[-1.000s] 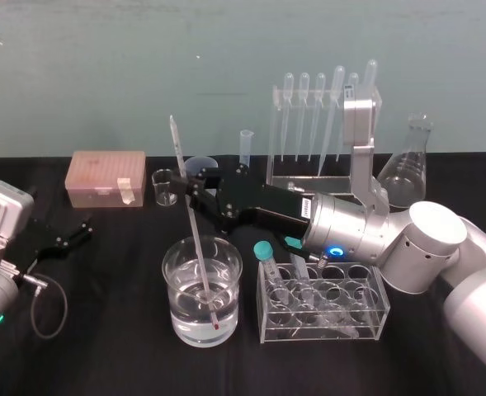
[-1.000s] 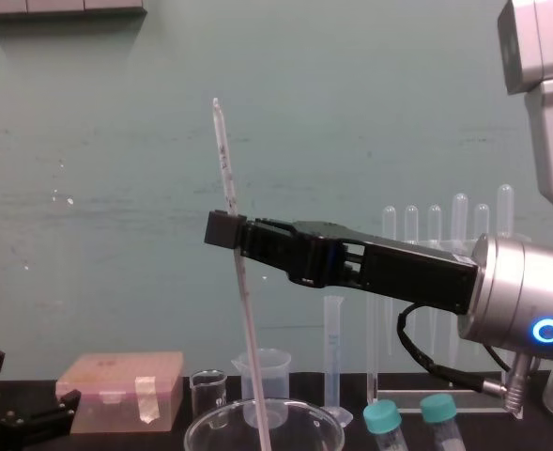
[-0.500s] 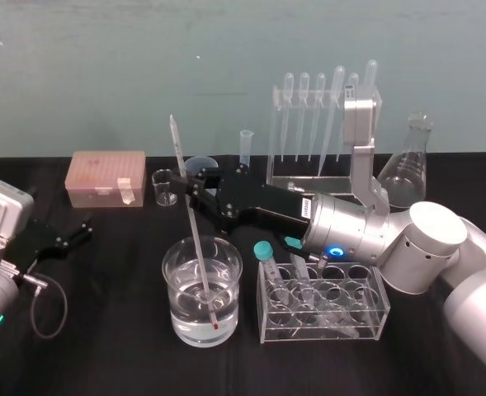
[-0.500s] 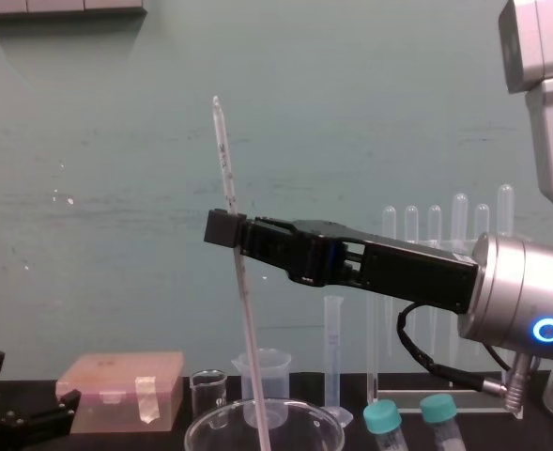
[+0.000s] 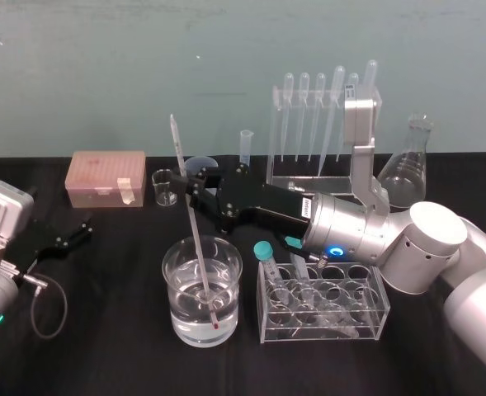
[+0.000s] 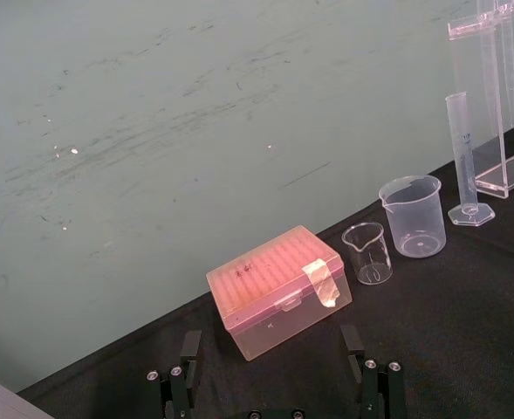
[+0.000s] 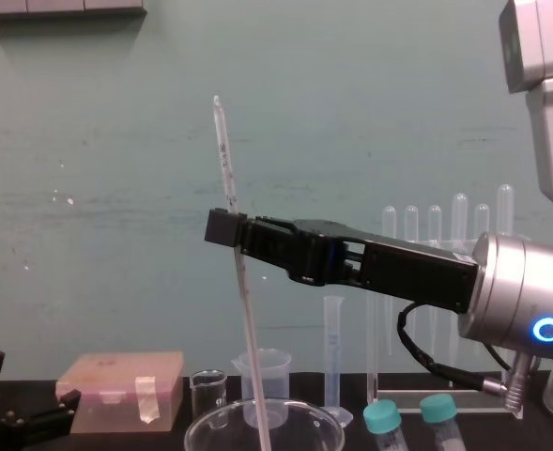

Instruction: Hold the thermometer with one hand and immerse one end into the beaker, then reinsert it into the test tube rack.

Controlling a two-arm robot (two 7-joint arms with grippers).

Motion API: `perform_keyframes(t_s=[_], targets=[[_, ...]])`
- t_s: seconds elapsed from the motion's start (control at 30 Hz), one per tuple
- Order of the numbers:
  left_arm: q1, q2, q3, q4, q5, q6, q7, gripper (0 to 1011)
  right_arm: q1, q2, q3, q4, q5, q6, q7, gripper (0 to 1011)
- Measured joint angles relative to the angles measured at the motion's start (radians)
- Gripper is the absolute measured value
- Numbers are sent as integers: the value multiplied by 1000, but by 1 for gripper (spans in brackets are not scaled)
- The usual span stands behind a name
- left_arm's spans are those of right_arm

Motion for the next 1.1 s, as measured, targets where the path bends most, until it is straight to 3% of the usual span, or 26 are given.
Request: perform_keyframes(t_s=[1.1], targets=[[0,0,0,0,0,0,0,1008,-17,14,2,-30,-7,-1,-15,49]])
